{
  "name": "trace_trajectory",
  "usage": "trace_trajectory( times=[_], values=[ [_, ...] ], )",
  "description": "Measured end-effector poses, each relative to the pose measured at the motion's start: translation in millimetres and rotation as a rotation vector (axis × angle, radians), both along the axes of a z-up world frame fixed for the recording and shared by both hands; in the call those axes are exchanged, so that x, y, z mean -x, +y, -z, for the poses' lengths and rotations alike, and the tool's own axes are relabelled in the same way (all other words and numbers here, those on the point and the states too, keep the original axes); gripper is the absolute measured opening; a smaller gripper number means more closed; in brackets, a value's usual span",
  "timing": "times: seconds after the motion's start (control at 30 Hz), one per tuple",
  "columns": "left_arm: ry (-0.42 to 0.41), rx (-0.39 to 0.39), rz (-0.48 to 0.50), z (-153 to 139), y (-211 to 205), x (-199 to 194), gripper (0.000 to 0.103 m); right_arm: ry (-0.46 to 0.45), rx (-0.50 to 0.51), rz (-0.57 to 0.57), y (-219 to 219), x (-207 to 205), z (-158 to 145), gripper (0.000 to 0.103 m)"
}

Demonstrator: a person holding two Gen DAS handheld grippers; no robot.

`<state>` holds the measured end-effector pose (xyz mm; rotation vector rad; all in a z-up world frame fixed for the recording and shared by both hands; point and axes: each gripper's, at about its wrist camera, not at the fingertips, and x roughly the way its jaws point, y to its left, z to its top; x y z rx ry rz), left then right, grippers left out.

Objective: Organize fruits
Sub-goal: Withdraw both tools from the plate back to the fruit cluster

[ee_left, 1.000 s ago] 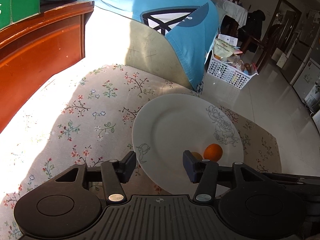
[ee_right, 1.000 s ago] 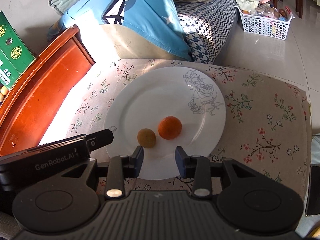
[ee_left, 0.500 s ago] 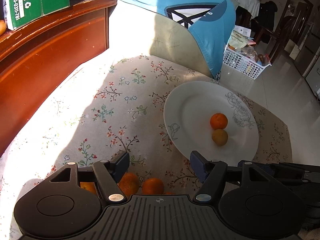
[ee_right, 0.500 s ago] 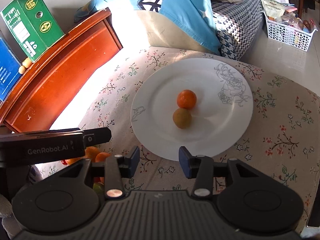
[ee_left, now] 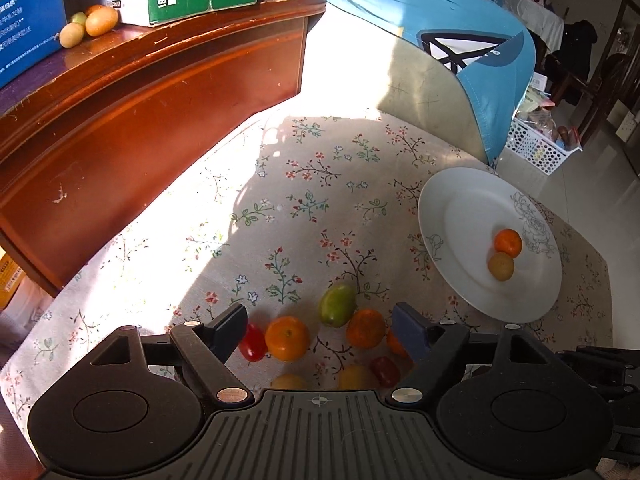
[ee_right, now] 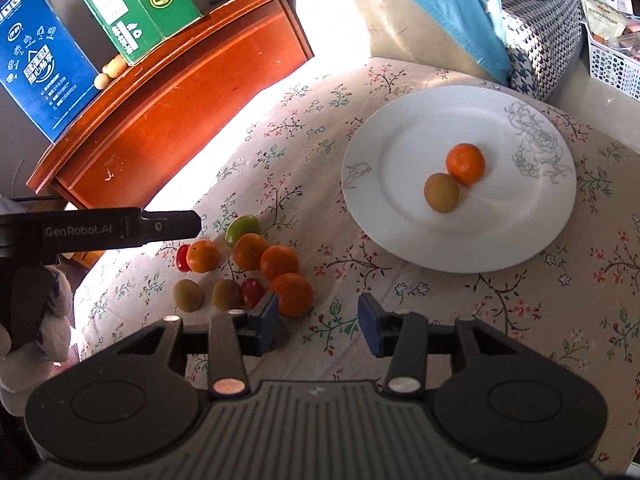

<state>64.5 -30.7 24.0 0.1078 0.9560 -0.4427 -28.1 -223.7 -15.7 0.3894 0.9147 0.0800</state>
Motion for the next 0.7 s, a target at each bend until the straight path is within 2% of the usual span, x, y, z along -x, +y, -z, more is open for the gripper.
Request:
trace_trajectory(
  times=[0.37, 0.7],
  values=[
    [0.030, -0.059, 0.004, 16.5, 21.6, 14.8, 0.084, 0.029, 0.002, -0.095, 32.1, 4.4, 8.9, 0.046],
    [0.055, -0.075, 0.023, 34.2, 26.7, 17.0, 0.084, 0.046, 0.032, -0.105, 43.3, -3.0, 18.3, 0.046]
  ],
)
